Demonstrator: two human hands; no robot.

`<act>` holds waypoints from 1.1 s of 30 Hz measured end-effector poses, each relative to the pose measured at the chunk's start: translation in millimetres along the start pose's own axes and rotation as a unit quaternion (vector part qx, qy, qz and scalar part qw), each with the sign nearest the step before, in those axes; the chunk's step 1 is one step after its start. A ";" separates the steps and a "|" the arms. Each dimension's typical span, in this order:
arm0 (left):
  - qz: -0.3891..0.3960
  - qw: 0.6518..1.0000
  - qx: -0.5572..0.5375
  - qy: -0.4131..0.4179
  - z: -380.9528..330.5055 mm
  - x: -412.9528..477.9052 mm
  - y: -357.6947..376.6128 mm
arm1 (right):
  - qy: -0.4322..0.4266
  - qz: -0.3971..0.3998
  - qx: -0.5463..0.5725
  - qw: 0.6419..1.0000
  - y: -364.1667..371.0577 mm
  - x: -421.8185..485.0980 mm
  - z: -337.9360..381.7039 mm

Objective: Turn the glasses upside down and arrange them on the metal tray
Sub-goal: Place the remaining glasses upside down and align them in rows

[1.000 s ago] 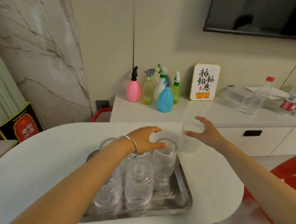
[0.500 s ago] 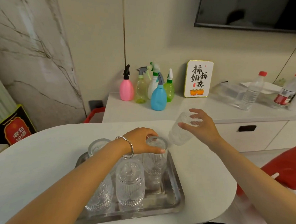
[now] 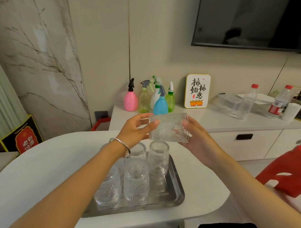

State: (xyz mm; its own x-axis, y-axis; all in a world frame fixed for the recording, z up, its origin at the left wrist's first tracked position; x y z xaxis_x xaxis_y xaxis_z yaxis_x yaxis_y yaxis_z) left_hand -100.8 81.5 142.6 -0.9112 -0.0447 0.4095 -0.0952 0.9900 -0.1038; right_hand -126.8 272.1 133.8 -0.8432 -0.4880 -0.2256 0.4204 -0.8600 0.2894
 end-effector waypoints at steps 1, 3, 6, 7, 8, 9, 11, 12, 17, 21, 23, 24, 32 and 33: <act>-0.004 1.000 0.000 0.006 -6.6 -4.1 -4.4 | 0.008 0.025 -0.032 0.999 4.6 -5.9 -0.8; 0.002 1.000 0.002 0.024 -20.2 -11.2 -10.1 | 0.030 0.058 -0.108 0.992 10.8 -16.7 -3.2; 0.047 0.997 -0.008 0.055 -38.4 -18.1 -6.5 | 0.070 0.092 -0.210 0.971 21.8 -28.6 -7.8; 0.069 0.996 -0.007 0.060 -43.4 -20.8 -2.1 | 0.074 0.104 -0.245 0.961 26.9 -32.3 -8.9; 0.091 0.994 -0.002 0.062 -47.4 -23.4 3.5 | 0.074 0.117 -0.277 0.951 32.0 -35.9 -9.8; 0.107 0.992 0.003 0.063 -50.2 -25.8 9.1 | 0.072 0.125 -0.296 0.944 36.2 -39.0 -10.7; 0.123 0.990 0.007 0.063 -52.2 -29.9 18.4 | 0.069 0.121 -0.299 0.944 38.3 -43.0 -13.6; 0.125 0.990 0.008 0.063 -51.6 -31.3 21.6 | 0.064 0.113 -0.288 0.949 36.9 -44.0 -16.2; 0.120 0.988 0.092 0.033 -25.6 -42.2 9.3 | 0.033 0.030 -0.224 0.973 13.8 -41.6 -50.6; 0.174 0.937 0.302 -0.010 21.6 -65.1 -19.6 | 0.005 -0.040 -0.207 0.977 -4.7 -38.3 -83.2; 0.227 0.888 0.400 -0.019 40.3 -76.4 -23.2 | -0.005 -0.065 -0.207 0.976 -9.7 -34.3 -97.1; 0.245 0.869 0.428 -0.022 47.3 -80.5 -23.0 | -0.009 -0.075 -0.205 0.976 -11.5 -32.2 -102.3; 0.261 0.826 0.499 0.003 62.5 -86.9 -21.2 | -0.031 -0.092 -0.292 0.952 -9.0 -18.9 -115.5; 0.261 0.826 0.500 0.004 62.4 -86.9 -20.9 | -0.029 -0.087 -0.289 0.953 -8.7 -17.3 -117.9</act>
State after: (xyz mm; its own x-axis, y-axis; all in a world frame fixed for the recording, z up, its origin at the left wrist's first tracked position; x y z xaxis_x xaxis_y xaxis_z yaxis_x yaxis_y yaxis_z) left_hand -44.6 56.4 52.6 -0.9305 0.3579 0.0784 0.0223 0.2689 -0.9629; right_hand -76.3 270.5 25.5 -0.9273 -0.3350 -0.1672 0.3720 -0.8744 -0.3115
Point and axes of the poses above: each hand's wrist, its own x-axis towards the middle knuckle, its own y-axis out of the palm, z = x × y, the point moved 5 cm from there along x, towards the middle knuckle, and after that the axes turned 15 degrees about y, right-handed, at the moved point
